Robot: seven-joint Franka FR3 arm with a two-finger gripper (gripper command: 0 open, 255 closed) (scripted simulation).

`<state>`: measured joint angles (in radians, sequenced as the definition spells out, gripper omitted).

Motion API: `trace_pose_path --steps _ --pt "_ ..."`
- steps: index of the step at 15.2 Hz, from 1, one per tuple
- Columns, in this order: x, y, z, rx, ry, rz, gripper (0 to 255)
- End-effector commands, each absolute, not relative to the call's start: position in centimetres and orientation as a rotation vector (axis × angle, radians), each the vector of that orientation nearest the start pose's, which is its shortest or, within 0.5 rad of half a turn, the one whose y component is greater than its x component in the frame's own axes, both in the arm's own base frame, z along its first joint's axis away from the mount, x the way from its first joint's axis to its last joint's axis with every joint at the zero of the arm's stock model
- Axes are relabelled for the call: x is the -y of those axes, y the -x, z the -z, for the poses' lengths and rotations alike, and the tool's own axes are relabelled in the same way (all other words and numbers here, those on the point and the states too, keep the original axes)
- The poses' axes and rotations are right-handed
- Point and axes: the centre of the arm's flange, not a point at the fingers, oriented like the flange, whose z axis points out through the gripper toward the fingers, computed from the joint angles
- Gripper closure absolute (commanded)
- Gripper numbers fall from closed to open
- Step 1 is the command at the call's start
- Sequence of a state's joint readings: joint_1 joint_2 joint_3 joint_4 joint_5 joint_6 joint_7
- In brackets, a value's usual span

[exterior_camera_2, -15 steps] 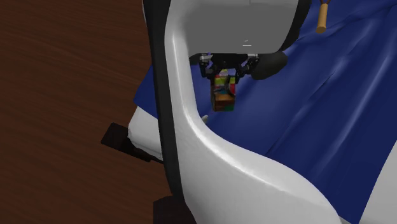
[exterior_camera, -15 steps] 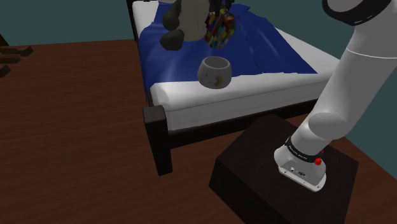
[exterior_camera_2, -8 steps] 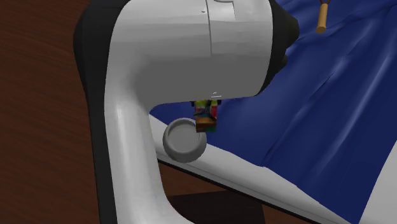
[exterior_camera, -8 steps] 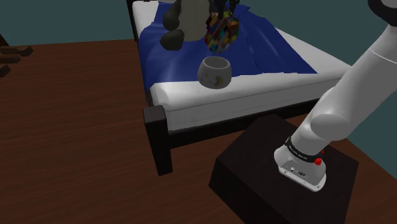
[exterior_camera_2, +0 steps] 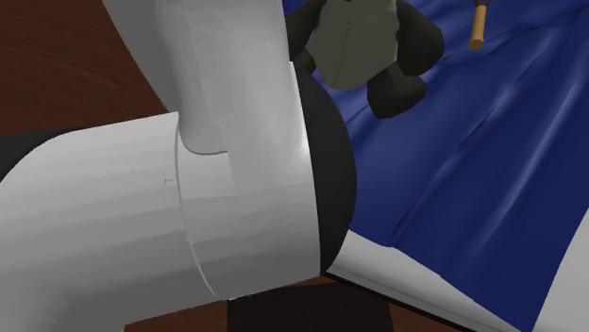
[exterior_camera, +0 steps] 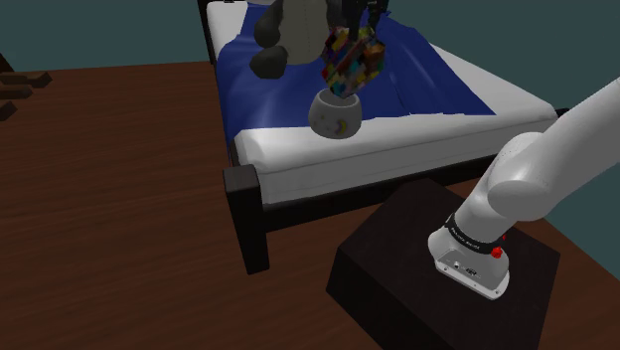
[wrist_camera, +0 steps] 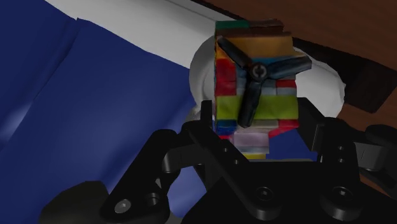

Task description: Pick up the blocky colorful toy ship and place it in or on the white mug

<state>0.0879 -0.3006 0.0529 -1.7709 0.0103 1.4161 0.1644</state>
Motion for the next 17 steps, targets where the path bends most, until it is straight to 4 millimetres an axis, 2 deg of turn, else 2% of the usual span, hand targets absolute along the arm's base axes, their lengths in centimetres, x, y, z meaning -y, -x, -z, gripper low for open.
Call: trace_pose_path --steps 1,15,17 --pt "-7.6 -42.5 -66.3 -0.042 3.154 -0.082 255" --pt "-7.6 -42.5 -59.0 -0.042 3.154 -0.082 255" --pt "-7.6 -42.5 -58.5 -0.042 3.154 -0.082 255"
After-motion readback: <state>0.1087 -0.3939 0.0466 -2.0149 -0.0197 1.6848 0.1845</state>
